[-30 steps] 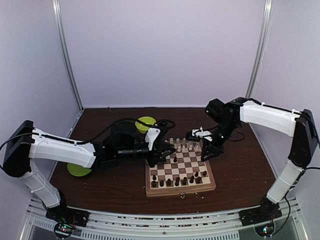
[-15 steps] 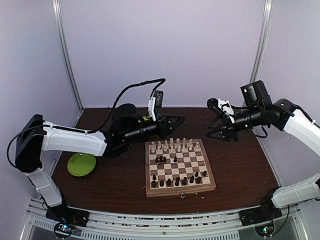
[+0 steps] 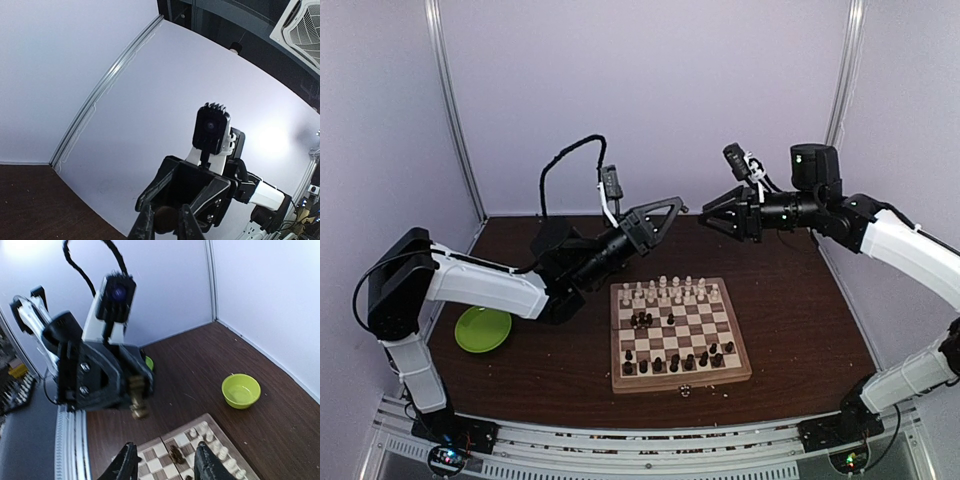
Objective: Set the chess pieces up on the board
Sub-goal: Pass from the left arm to the right
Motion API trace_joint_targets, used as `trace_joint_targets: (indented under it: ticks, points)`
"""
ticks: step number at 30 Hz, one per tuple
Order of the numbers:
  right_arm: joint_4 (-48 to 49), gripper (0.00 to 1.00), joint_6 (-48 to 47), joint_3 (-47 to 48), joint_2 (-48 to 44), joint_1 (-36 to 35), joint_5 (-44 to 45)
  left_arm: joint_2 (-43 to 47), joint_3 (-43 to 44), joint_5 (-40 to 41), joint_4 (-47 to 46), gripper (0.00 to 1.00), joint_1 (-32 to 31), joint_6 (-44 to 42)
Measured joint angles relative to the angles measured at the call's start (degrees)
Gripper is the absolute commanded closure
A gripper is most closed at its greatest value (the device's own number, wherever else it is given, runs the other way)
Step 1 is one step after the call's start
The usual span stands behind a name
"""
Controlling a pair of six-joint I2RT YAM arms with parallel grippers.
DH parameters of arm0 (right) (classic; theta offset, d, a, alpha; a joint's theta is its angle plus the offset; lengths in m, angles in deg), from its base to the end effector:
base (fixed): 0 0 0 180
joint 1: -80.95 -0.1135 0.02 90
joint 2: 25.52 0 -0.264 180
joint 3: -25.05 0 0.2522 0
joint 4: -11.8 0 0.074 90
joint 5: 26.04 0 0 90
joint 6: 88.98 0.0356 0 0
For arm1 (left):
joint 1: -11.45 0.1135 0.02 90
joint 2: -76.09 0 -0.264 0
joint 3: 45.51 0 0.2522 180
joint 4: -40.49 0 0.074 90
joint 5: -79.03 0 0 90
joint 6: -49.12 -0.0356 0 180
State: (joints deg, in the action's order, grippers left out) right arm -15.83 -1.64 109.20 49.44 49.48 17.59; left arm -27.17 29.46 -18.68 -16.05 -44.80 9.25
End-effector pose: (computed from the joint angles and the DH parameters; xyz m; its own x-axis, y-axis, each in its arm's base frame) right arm 0.2373 0.1754 0.3776 -0.2256 -0.1756 -0.9583 -0.9574 0.2221 0.1847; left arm 0.2176 -0.3343 0.3027 -0.5142 -0.5994 -0.6134 0.7721 -0.0121 -0.6354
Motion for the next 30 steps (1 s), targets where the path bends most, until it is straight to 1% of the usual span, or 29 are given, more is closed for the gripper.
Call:
trace_joint_targets:
  ticks: [4, 7, 13, 15, 18, 24, 30]
  points:
    - [8.72, 0.60, 8.85, -0.07, 0.63, 0.00, -5.14, -0.90, 0.00, 0.37, -2.43, 0.92, 0.00, 1.38]
    - [14.14, 0.60, 13.77, -0.09, 1.29, 0.00, -7.58, -0.90, 0.00, 0.46, -3.89, 0.92, 0.00, 2.10]
    - [18.97, 0.61, 19.76, -0.28, 3.69, 0.00, -9.77, -1.97, 0.00, 0.50, -6.45, 0.92, 0.00, 3.39]
    - [19.74, 0.64, 20.87, -0.50, 4.07, 0.00, -10.25, -2.36, 0.00, 0.50, -6.51, 0.92, 0.00, 3.69]
    - [20.68, 0.65, 22.21, -0.52, 4.35, 0.00, -10.97, -2.84, 0.00, 0.50, -6.84, 0.92, 0.00, 4.20]
    - [22.53, 0.62, 24.15, -0.68, 4.96, 0.00, -11.93, -2.89, 0.02, 0.50, -7.82, 0.92, 0.00, 4.63]
    - [22.58, 0.63, 23.89, -1.97, 5.03, 0.00, -11.89, -2.89, 0.02, 0.52, -8.41, 0.91, 0.00, 4.66]
